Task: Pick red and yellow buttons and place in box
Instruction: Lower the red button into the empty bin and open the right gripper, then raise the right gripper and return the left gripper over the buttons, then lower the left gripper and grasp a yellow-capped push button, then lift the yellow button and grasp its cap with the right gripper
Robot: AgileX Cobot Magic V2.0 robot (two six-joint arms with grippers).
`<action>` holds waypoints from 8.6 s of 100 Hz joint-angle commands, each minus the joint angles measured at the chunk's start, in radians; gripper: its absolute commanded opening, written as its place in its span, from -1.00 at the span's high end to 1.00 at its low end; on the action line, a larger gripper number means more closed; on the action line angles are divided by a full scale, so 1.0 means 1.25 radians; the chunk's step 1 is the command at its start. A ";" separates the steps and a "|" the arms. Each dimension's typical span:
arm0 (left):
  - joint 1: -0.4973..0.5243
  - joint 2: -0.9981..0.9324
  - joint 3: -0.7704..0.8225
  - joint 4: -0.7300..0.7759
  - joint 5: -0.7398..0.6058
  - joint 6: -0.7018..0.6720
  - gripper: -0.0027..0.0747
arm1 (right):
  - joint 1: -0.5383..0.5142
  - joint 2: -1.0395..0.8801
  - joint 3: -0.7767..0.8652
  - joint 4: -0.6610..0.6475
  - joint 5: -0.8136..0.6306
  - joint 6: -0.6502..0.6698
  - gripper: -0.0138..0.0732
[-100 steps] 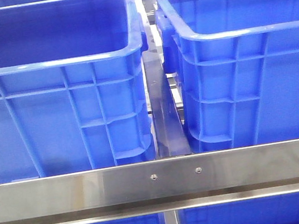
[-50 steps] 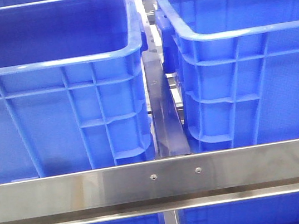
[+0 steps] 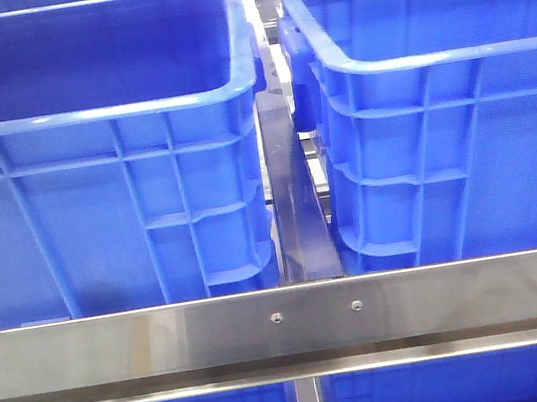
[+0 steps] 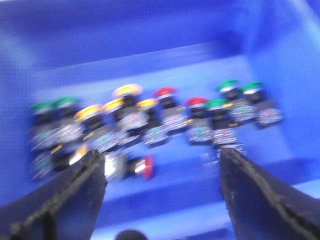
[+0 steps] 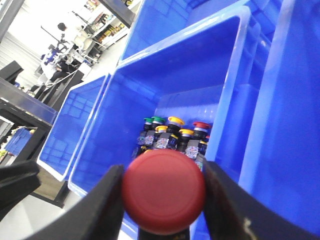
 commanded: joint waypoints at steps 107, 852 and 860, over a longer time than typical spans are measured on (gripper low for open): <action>0.059 -0.218 0.117 0.000 -0.100 -0.008 0.98 | 0.001 0.331 -0.242 0.038 -0.563 -0.482 0.26; -0.504 0.067 -0.110 -0.021 -0.063 0.043 0.98 | 0.001 -0.549 0.310 0.038 -0.496 -0.482 0.84; -0.546 0.067 -0.110 -0.018 -0.065 0.043 0.98 | 0.001 -0.549 0.310 0.038 -0.482 -0.482 0.83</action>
